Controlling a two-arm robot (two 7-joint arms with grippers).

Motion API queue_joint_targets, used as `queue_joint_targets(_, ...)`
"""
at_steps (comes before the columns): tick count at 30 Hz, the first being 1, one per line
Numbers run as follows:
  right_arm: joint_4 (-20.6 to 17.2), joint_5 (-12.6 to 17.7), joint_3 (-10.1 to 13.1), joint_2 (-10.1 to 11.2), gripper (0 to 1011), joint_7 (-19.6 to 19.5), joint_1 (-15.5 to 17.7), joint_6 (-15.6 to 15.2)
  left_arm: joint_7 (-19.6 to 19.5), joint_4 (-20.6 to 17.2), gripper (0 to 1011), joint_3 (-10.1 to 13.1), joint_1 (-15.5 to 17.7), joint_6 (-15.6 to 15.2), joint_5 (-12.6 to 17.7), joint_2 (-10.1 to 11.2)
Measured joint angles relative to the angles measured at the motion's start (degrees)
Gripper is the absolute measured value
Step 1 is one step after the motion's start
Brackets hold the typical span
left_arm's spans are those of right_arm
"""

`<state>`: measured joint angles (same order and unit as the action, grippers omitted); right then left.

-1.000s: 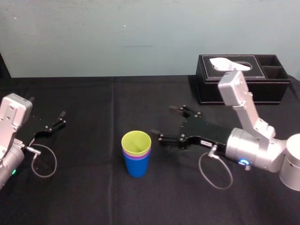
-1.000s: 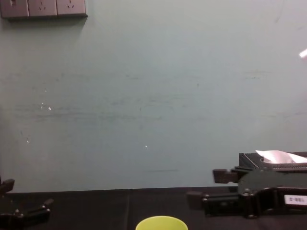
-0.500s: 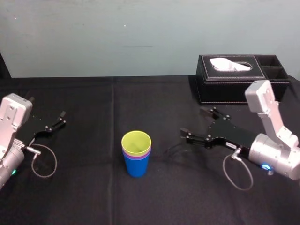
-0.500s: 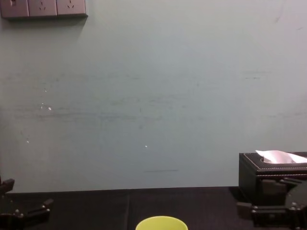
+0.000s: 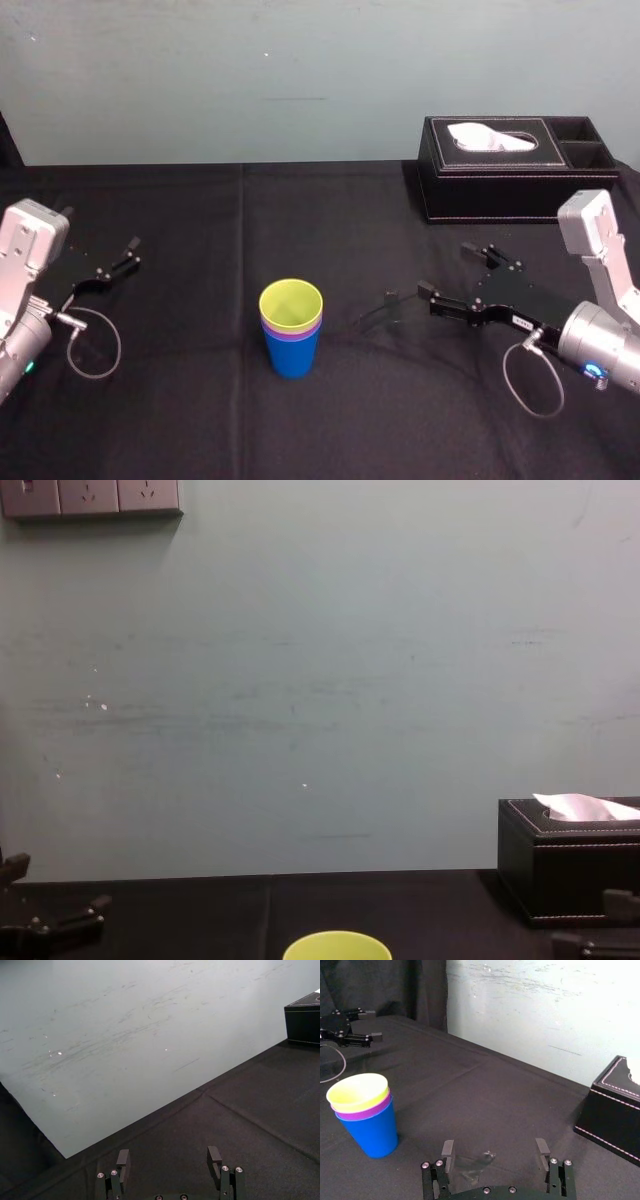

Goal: Stack the three plastic cups sequentially using one hand.

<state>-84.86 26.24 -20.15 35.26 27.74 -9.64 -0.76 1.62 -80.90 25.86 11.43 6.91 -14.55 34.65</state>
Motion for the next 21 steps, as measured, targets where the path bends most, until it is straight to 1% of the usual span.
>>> queue_joint_targets(21, -0.21, 0.07, -0.12, 0.03, 1003, 0.07, -0.10, -0.06, 0.00, 0.00, 1010, 0.00, 0.00, 0.00, 0.00, 0.00)
